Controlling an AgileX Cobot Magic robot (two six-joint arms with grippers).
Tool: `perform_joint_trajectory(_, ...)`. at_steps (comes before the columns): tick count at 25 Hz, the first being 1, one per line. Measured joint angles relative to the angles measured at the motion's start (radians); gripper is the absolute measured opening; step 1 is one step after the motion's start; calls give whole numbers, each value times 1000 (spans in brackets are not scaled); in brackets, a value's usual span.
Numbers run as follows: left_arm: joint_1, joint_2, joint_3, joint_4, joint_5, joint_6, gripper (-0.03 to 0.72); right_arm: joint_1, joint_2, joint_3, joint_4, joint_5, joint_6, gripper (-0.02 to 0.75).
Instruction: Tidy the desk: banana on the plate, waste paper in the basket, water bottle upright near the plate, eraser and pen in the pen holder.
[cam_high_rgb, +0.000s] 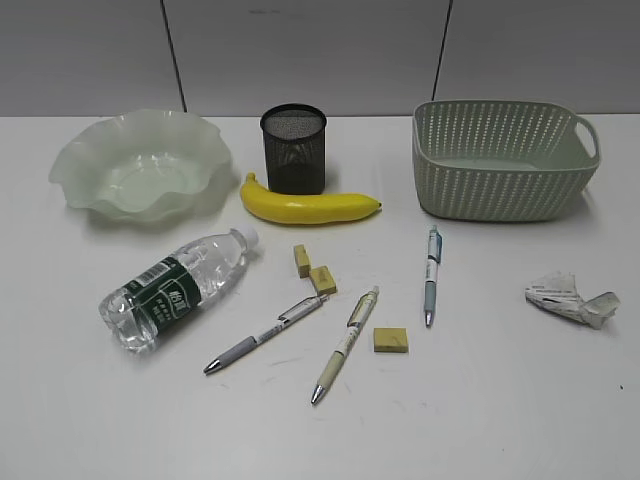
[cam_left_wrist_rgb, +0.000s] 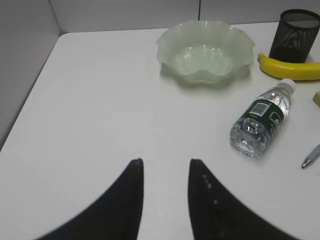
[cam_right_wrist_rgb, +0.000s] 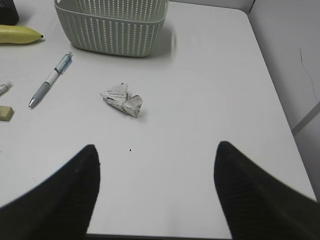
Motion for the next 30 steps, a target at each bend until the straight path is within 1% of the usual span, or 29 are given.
perform_joint_trajectory(30, 0, 0, 0, 0, 0, 0, 229, 0, 0, 0, 0, 0, 0, 561)
